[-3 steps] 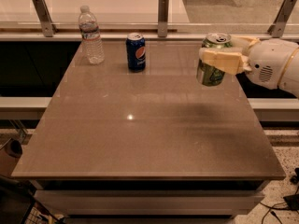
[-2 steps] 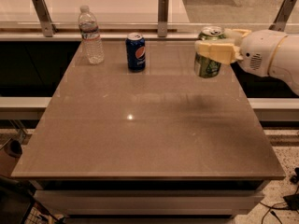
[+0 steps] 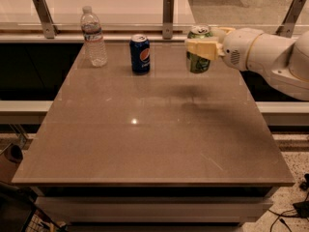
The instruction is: Move green can near pepsi can
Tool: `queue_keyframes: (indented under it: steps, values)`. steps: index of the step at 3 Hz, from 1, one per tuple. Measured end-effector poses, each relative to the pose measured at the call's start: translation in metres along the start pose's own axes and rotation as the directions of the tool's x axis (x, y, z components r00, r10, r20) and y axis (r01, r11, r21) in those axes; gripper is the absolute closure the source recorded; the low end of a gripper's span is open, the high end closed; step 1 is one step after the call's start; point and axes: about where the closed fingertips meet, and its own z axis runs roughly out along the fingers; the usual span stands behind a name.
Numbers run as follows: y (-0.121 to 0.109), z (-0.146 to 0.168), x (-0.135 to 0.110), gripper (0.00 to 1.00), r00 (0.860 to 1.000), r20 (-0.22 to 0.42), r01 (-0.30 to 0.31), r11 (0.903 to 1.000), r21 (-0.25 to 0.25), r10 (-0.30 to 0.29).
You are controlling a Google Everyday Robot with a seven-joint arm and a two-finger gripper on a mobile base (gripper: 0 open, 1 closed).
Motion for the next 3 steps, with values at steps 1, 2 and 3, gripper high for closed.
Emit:
queue_keyframes:
  steps: [1, 2, 3]
  values:
    - [-0.005, 0.024, 0.0, 1.0, 0.999, 0.038, 0.024, 0.9997, 0.0, -0.024]
    - [-0.008, 0.045, 0.008, 1.0, 0.998, 0.056, 0.03, 0.9996, -0.002, -0.029]
    - [-0.009, 0.058, 0.027, 1.0, 0.998, 0.069, 0.006, 1.0, 0.008, -0.006]
